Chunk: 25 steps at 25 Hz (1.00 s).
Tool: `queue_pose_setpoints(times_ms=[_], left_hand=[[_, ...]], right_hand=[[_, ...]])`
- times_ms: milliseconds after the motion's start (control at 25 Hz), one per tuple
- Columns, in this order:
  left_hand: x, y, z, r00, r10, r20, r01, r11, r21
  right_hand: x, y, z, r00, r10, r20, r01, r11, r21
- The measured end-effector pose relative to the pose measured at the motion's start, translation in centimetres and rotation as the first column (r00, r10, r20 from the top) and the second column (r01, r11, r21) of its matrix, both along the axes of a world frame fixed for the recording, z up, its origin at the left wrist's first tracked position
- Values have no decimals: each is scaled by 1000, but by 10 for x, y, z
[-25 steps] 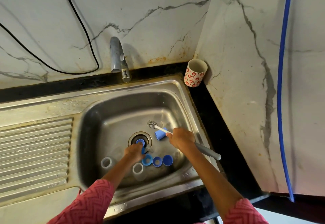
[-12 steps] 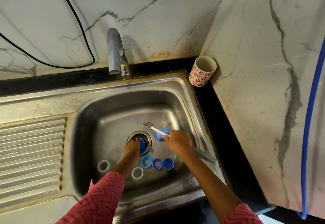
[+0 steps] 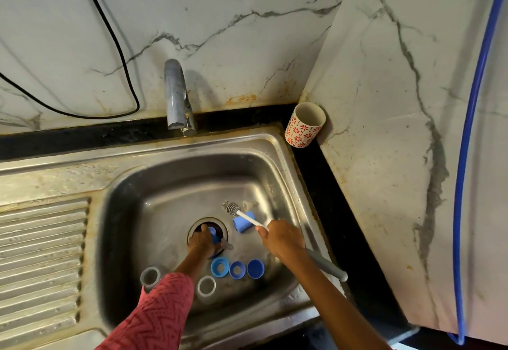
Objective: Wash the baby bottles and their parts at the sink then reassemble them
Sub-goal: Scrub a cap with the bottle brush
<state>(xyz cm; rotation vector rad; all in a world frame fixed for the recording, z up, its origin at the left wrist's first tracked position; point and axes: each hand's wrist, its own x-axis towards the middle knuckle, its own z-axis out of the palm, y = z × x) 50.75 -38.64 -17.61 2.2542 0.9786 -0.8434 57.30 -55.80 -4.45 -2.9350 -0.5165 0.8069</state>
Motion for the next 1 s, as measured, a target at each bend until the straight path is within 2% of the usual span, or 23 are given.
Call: queue_pose_setpoints(times_ms=[160, 360, 480, 680, 760, 840, 920, 1000], left_hand=[[-10, -5, 18, 997, -46, 60, 45, 999, 9], [-16, 19, 73, 954, 199, 224, -178, 978, -112], [-8, 54, 122, 859, 381, 342, -312, 919, -240], [27, 95, 203, 741, 492, 458, -372, 868, -330], [47, 106, 229, 762, 362, 537, -314, 932, -182], [63, 110, 251, 804, 246, 541, -298, 955, 10], [77, 108, 262, 819, 228, 526, -343, 931, 130], [93, 104, 259, 790, 266, 552, -412, 898, 157]], right_hand=[[-3, 2, 5, 1000, -21, -8, 21, 1000, -23], [-9, 17, 21, 999, -42, -31, 42, 999, -8], [-12, 34, 33, 1000, 14, -28, -13, 1000, 6], [-13, 60, 51, 994, 104, 41, -106, 993, 52], [-13, 67, 51, 991, 121, 58, -125, 989, 80], [-12, 72, 47, 992, 111, 52, -116, 988, 104], [-11, 72, 41, 993, 106, 42, -110, 988, 108], [-9, 70, 34, 993, 111, 45, -115, 989, 97]])
